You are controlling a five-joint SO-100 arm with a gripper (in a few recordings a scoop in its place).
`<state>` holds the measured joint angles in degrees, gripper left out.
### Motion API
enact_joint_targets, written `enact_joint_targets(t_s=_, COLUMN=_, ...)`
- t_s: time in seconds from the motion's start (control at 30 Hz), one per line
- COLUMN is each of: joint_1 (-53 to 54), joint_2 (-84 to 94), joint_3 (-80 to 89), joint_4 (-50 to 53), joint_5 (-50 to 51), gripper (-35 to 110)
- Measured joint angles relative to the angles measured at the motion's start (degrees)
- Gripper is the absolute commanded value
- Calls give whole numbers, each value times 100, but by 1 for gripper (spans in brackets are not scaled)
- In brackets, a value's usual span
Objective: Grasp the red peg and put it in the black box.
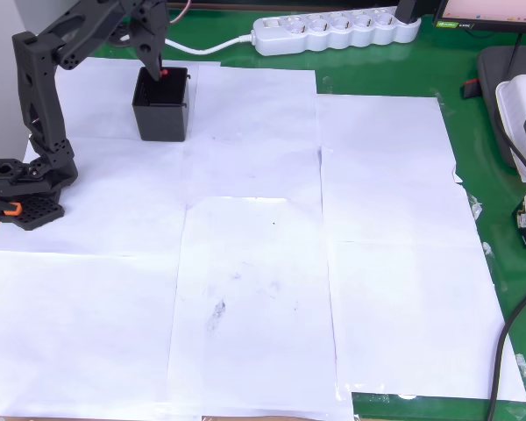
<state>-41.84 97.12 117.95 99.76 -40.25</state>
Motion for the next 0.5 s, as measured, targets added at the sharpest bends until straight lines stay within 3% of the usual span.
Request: enact_joint_targets(t_s=0.5, joint_1=141, joint_2=202, joint_3=-554, joint_4=-229, joint_5=-53, gripper=1)
